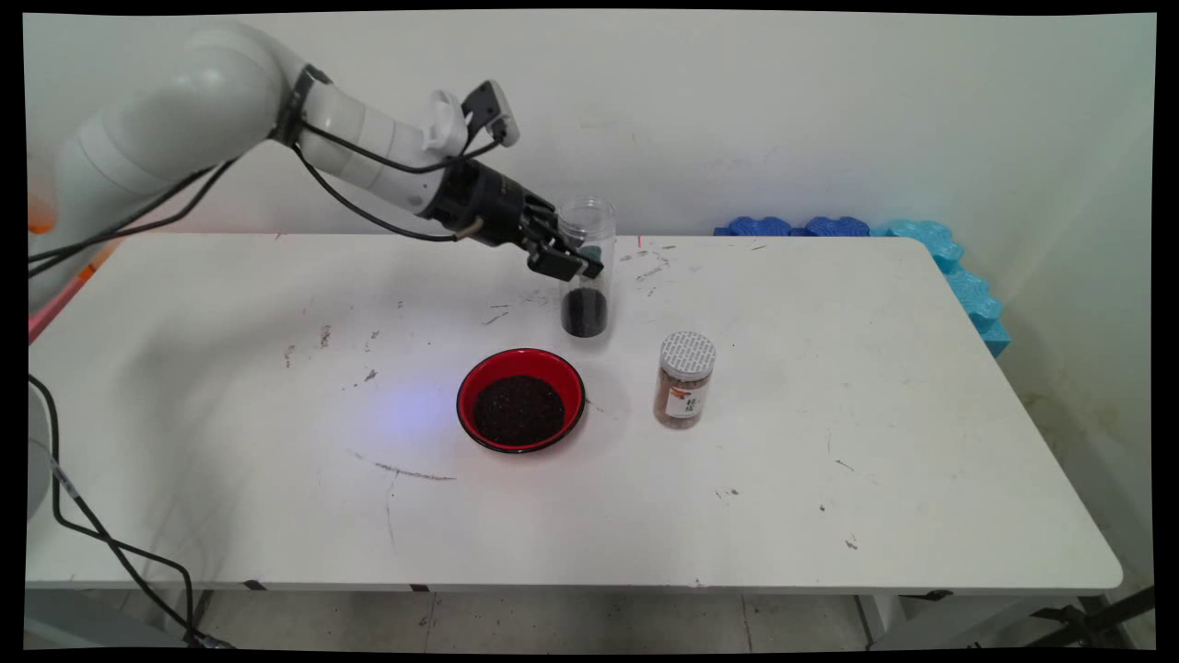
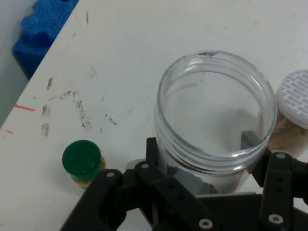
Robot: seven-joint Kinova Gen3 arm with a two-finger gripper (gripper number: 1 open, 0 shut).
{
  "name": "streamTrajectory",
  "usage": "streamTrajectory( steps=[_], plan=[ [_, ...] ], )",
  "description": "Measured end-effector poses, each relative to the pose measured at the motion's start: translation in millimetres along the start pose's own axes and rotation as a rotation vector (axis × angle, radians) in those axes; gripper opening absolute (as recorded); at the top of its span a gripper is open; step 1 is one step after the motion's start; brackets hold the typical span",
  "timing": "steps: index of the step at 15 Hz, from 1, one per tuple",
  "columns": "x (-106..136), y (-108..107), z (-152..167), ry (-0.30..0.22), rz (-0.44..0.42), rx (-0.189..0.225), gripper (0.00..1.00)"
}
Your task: Place the picked object on the table
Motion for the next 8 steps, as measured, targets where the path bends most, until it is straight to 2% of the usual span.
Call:
streamTrajectory(
  steps=[8],
  plan=[
    [-16.8,-7.2,26.2,-0.009,-0.026,0.004,0.0]
  ],
)
